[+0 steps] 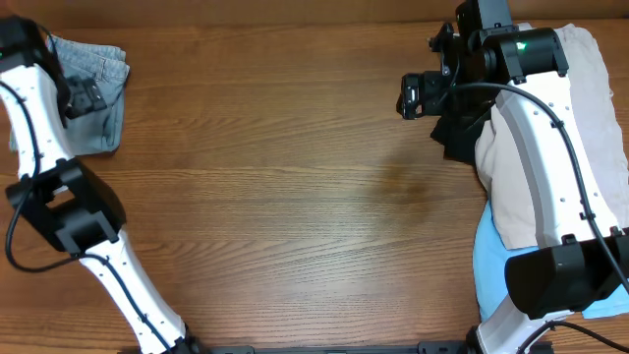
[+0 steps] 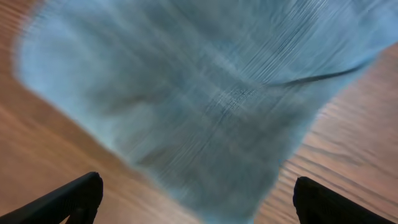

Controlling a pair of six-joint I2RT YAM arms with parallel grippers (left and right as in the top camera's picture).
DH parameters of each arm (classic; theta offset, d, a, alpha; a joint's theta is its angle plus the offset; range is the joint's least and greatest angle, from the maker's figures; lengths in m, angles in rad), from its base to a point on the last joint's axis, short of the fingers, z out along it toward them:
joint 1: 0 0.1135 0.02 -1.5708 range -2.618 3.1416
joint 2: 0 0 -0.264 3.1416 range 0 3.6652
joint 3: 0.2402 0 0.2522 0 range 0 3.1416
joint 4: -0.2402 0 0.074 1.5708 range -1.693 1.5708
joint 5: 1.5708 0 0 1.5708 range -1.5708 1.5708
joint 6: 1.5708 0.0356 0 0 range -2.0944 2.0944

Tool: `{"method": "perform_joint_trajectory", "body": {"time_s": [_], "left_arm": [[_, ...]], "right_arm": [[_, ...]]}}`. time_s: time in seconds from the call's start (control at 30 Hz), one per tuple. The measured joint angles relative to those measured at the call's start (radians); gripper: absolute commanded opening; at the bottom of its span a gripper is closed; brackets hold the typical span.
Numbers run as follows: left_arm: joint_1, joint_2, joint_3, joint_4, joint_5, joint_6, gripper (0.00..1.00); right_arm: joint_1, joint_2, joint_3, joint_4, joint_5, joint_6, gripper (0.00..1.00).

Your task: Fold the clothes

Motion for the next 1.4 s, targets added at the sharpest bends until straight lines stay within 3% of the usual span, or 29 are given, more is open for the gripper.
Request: {"method": "perform_joint_trajectory", "body": {"time_s": [0.27,0.57,1.4], "left_arm": [[0.000,0.114,-0.001,0.042,-0.003,0.024,1.00],[-0.016,0.128,0.000,0.122,0.019,0.068,0.98],[-0.199,0.187,0.057,0.266,0.004,0.101,1.00]], "right_arm": [[0.000,0.000,0.000,0.000,0.014,-0.006,1.00],[0.000,0.000,0.000,-0.001,0.021,-0.006,1.00],[0.000,0.000,0.000,-0.001,0.032,-0.006,1.00]]}}
